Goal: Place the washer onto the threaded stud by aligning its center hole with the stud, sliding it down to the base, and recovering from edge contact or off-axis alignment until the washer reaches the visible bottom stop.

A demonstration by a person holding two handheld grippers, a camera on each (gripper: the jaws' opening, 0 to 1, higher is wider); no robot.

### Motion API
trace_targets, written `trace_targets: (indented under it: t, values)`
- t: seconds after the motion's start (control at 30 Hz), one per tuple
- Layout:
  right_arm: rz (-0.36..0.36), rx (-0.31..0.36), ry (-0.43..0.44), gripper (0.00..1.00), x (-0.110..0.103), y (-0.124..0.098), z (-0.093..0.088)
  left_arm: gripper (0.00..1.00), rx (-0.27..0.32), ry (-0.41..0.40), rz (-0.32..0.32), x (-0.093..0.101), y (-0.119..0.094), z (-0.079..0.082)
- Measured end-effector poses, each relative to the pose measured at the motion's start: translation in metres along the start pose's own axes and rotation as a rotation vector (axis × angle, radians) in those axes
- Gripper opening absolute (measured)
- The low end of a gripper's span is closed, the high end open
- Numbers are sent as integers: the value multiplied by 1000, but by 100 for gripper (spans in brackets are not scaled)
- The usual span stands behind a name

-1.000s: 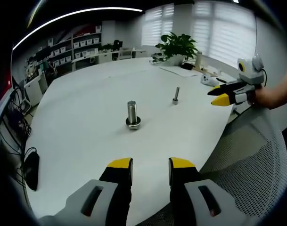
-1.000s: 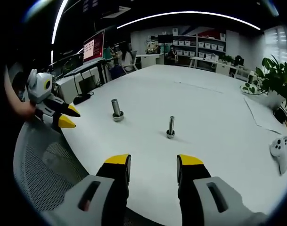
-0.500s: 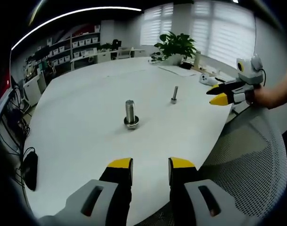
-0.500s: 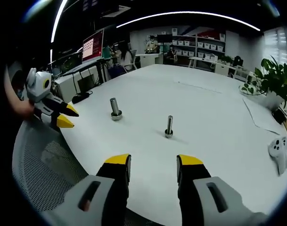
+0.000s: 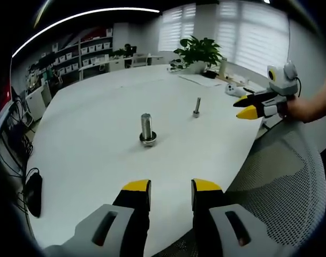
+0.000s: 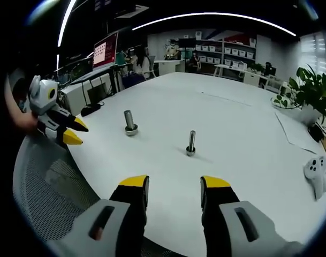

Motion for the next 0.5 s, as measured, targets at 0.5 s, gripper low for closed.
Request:
trace_targets:
  t: [0.5]
  values:
    - [17, -8, -9, 41, -3, 1, -1, 28, 4, -4, 8, -1, 0, 0]
Point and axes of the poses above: the point that each gripper's makers call its tool centre point, and the gripper's own axes: y roughly forward along the fingers, x roughly to its right, z roughly out of its top, the point moved 7 cm from there along -y, roughly backward along the fingers, and after that the axes turned 2 degrees about z, right-handed, at the moved point
